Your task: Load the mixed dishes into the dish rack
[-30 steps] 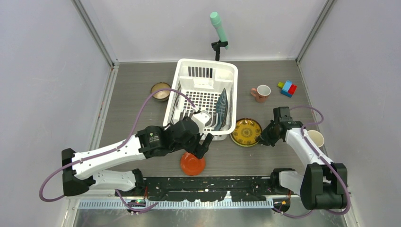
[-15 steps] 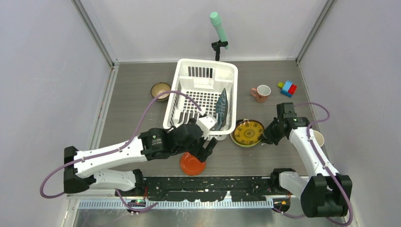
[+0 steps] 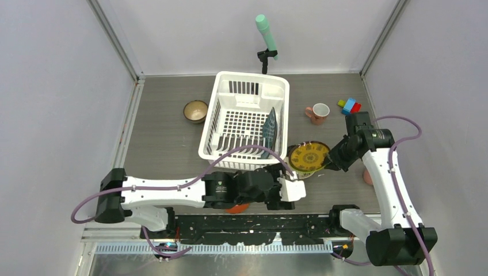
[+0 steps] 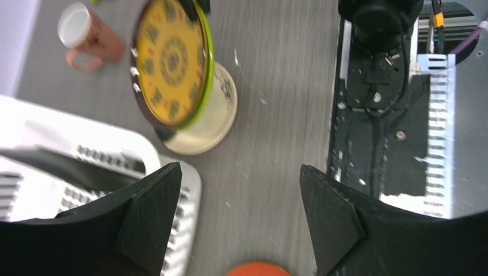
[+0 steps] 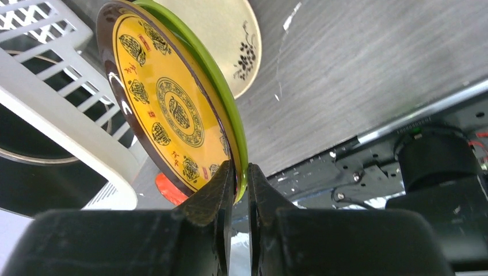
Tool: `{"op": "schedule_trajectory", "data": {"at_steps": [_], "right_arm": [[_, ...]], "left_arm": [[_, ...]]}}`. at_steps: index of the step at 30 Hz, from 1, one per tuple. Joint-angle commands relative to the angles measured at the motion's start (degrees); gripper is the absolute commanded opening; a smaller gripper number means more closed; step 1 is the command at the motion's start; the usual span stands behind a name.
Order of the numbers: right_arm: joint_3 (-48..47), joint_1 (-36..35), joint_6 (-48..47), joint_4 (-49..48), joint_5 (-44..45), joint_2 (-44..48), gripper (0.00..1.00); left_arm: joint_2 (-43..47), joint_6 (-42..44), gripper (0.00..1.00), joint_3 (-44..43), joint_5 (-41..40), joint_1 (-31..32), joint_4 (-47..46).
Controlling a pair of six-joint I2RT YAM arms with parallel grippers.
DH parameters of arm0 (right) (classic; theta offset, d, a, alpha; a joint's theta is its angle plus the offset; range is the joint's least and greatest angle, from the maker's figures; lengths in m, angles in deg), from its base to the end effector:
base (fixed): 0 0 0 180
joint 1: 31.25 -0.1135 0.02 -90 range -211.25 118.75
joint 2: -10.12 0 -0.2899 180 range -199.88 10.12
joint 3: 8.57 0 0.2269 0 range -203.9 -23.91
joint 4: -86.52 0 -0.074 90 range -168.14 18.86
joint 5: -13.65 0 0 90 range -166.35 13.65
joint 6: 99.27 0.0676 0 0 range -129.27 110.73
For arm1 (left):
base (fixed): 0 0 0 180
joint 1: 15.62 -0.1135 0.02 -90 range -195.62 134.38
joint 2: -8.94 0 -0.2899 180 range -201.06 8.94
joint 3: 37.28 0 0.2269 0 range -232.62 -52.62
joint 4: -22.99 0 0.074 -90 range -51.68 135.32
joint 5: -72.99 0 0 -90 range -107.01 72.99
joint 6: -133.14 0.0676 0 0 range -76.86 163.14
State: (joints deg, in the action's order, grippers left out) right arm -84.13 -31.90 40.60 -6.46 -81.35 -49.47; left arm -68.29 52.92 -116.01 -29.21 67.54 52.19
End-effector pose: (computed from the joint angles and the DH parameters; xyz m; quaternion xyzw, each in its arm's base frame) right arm 0.1372 0.0074 0.2923 0.4038 0.8989 0.1091 0.1304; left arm 0.0507 -0.3029 0.3371 0.5791 0.6259 -0.2344 0.4668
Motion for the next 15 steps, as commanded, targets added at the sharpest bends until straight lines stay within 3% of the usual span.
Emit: {"op": "schedule_trajectory", "data": {"at_steps": [1, 3, 7, 12, 15], "right_arm": [[-3.6, -0.1, 2.3, 7.7, -1.3, 2.2, 0.0], [-3.6, -0.1, 2.4, 8.4, -2.2, 3.2, 0.0], [-4.5, -0.1, 2.1, 9.5, -4.2, 4.6, 0.0], [-5.7, -0.1, 0.6, 11.3, -4.8, 5.5, 0.0], [-5.5, -0.1, 0.1, 11.5, -5.1, 6.0, 0.0]], "left_arm": [[-2.3, 17.8, 0.75, 1.0, 2.4, 0.3, -15.4], [-4.7, 21.0, 0.62, 0.1, 3.3, -0.1, -17.2], [-9.9, 22.7, 0.49, -3.1, 8.7, -2.8, -16.0], [-13.9, 23.0, 0.56, -5.0, 14.2, -5.4, -16.2], [-15.6, 22.8, 0.47, -7.2, 14.9, -6.4, -14.5]]}}
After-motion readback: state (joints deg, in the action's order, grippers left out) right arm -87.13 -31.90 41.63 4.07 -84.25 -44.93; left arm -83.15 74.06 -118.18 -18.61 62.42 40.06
